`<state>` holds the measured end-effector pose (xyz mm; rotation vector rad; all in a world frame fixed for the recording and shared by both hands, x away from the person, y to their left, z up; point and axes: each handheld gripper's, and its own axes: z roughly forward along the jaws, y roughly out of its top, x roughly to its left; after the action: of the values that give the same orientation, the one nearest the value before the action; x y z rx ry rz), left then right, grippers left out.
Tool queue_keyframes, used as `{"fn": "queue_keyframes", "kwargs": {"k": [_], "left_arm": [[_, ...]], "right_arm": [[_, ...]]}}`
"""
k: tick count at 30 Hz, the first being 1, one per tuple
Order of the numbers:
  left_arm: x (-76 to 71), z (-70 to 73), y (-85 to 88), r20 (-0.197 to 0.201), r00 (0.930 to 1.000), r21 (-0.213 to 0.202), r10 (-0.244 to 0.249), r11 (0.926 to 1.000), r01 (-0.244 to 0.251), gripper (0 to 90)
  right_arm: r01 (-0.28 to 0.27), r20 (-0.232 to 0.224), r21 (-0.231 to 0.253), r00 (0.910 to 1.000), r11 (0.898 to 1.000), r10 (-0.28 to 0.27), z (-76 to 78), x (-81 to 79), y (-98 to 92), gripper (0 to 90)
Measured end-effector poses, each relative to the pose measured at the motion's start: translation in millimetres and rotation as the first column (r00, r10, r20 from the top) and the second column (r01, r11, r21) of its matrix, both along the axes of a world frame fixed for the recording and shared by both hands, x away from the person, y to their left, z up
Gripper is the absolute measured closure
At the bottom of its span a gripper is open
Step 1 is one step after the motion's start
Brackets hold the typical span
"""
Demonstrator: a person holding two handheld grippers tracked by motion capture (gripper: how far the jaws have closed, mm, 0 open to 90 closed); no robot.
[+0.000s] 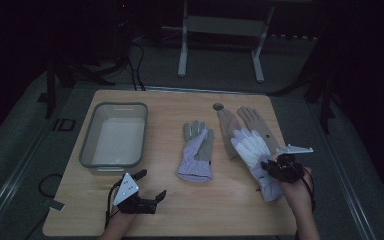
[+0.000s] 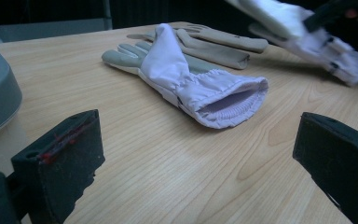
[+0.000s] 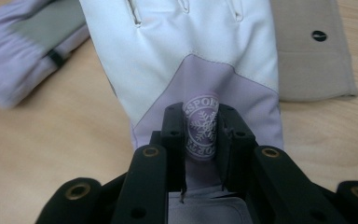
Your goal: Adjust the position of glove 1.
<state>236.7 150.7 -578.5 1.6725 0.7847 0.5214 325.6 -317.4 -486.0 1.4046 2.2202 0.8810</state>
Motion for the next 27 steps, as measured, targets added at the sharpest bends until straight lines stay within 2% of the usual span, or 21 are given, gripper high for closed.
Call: {"fn": "queue_keyframes", "kwargs": {"k": [3,6,9,15,18,22,24,25,27], "left_arm": [[0.0,0.0,0.0,0.002,1.0000,-0.001,-0.002,1.0000,0.002,1.9],[-0.3,0.0,-0.2,0.005,1.0000,0.000,-0.004,1.0000,0.004,1.9],[-0.1,0.0,-0.3,0.003,1.0000,0.001,-0.003,1.0000,0.003,1.9],[0.1,0.0,-0.2,0.001,1.0000,0.000,-0.004,1.0000,0.004,1.9],[0.5,0.1,-0.2,-0.002,1.0000,0.000,-0.005,1.0000,0.005,1.9],[1.1,0.0,0.4,-0.008,0.9999,-0.004,-0.010,0.9999,0.010,1.9],[1.2,0.0,0.3,-0.007,0.9999,-0.005,-0.014,0.9999,0.014,1.9],[1.0,0.1,0.1,-0.007,0.9999,-0.004,-0.015,0.9999,0.015,1.8],[0.9,0.1,-0.2,-0.006,0.9999,-0.002,-0.016,0.9999,0.016,1.9]], "right_arm": [[0.031,-0.012,-0.015,0.9995,0.999,-0.031,-4.0,18.0,4.2,73.3],[0.055,-0.020,-0.008,0.9983,0.998,-0.055,-10.2,32.8,6.3,71.7],[0.074,-0.036,0.015,0.9966,0.997,-0.074,-17.6,39.5,6.9,70.5],[0.074,-0.070,0.035,0.9950,0.997,-0.072,-35.9,44.2,5.9,69.3],[0.050,-0.065,0.037,0.9967,0.998,-0.048,-33.1,43.9,4.9,67.1],[0.001,-0.085,0.056,0.9964,0.998,0.004,-24.5,45.3,1.2,61.6],[-0.034,-0.063,0.038,0.9973,0.999,0.036,-20.3,44.3,0.8,56.4],[-0.054,-0.035,0.032,0.9979,0.998,0.055,-16.9,43.3,0.2,51.0],[-0.114,-0.002,0.019,0.9934,0.993,0.114,-11.3,41.9,-0.8,50.5]]}}
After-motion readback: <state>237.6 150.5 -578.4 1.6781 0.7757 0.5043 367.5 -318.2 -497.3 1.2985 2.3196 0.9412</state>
